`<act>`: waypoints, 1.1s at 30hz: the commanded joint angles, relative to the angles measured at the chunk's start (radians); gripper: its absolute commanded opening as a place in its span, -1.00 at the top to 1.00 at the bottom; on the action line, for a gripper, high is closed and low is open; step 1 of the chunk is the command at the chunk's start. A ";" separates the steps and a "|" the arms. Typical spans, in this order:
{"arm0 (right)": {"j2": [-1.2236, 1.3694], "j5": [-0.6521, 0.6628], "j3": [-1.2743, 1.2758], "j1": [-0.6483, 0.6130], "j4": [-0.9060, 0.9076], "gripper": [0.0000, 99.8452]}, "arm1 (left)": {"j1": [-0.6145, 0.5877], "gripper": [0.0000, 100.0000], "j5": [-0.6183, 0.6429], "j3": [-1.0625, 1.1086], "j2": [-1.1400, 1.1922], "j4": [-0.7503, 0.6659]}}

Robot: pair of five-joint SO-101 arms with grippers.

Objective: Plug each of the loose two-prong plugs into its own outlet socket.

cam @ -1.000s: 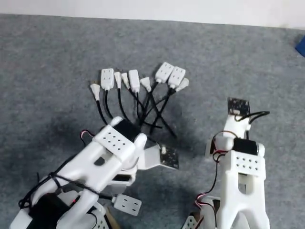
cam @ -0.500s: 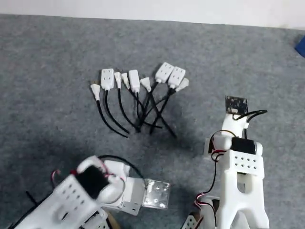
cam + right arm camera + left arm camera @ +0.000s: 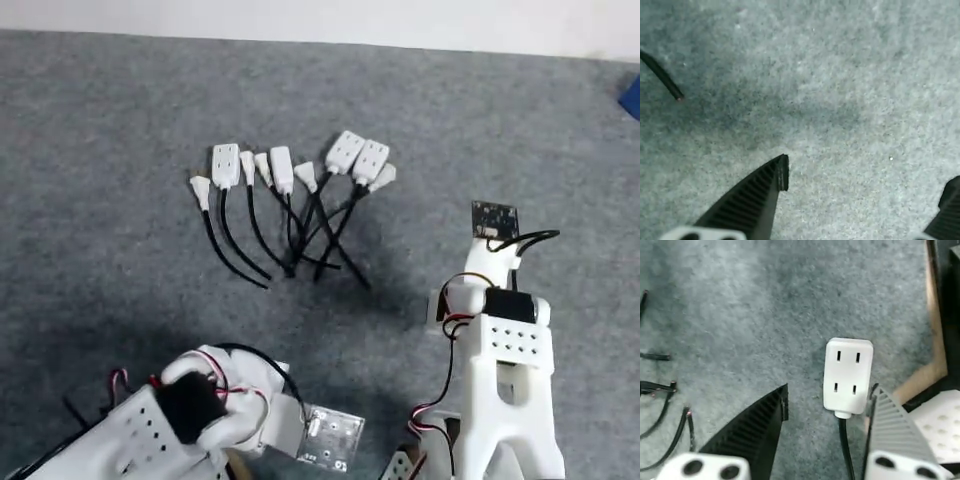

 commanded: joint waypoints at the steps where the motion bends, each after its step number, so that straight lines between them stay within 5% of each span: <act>1: 0.001 0.009 -0.038 -0.008 -0.013 0.11 | 0.013 0.45 -0.011 0.013 0.085 -0.014; 15: 0.001 0.009 -0.038 -0.008 -0.013 0.11 | 0.013 0.47 -0.057 0.160 0.286 -0.267; 22: 0.001 0.009 -0.038 -0.008 -0.008 0.11 | 0.005 1.00 -0.055 0.151 0.286 -0.338; 33: 0.001 0.008 -0.038 -0.008 -0.008 0.11 | -0.186 0.99 -0.110 -0.117 0.295 -0.333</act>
